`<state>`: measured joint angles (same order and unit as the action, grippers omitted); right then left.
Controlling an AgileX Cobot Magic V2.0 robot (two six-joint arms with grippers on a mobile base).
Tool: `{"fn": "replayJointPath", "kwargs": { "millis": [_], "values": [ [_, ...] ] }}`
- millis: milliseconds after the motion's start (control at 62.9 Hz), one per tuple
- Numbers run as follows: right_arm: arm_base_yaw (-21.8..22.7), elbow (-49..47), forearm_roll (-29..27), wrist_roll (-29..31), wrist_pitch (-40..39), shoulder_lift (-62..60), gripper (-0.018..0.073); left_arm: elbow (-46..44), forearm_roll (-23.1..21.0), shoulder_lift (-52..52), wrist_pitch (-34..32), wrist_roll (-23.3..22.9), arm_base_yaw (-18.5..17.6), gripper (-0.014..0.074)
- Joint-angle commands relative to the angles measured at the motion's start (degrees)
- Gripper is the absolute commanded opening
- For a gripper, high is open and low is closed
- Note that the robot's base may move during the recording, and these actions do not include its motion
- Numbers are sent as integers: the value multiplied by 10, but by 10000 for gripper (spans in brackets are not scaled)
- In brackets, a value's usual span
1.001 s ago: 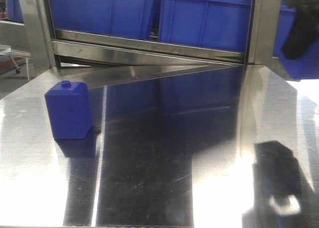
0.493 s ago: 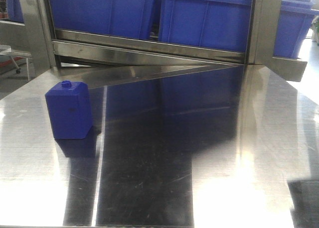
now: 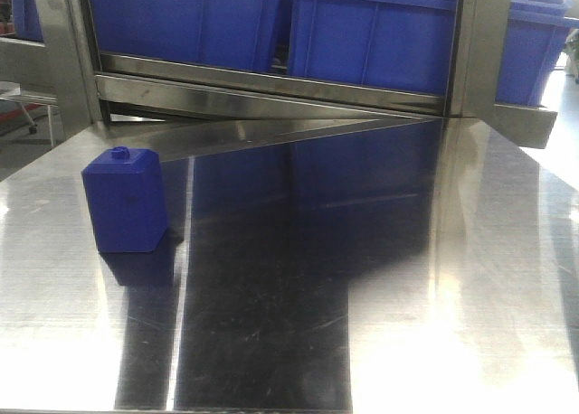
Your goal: Pick and sort blue part to right shelf
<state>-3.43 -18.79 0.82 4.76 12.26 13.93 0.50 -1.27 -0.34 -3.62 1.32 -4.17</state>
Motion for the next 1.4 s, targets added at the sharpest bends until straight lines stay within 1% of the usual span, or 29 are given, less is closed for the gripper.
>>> {"fn": "replayJointPath", "kwargs": {
  "millis": [0, 1383],
  "values": [
    [4, -16, 1, -7, -19, -23, 398, 13, -2, -12, -46, -6, 0, 123],
    [4, -16, 1, -7, -22, -33, 398, 13, -2, -12, -48, -6, 0, 123]
  ]
}}
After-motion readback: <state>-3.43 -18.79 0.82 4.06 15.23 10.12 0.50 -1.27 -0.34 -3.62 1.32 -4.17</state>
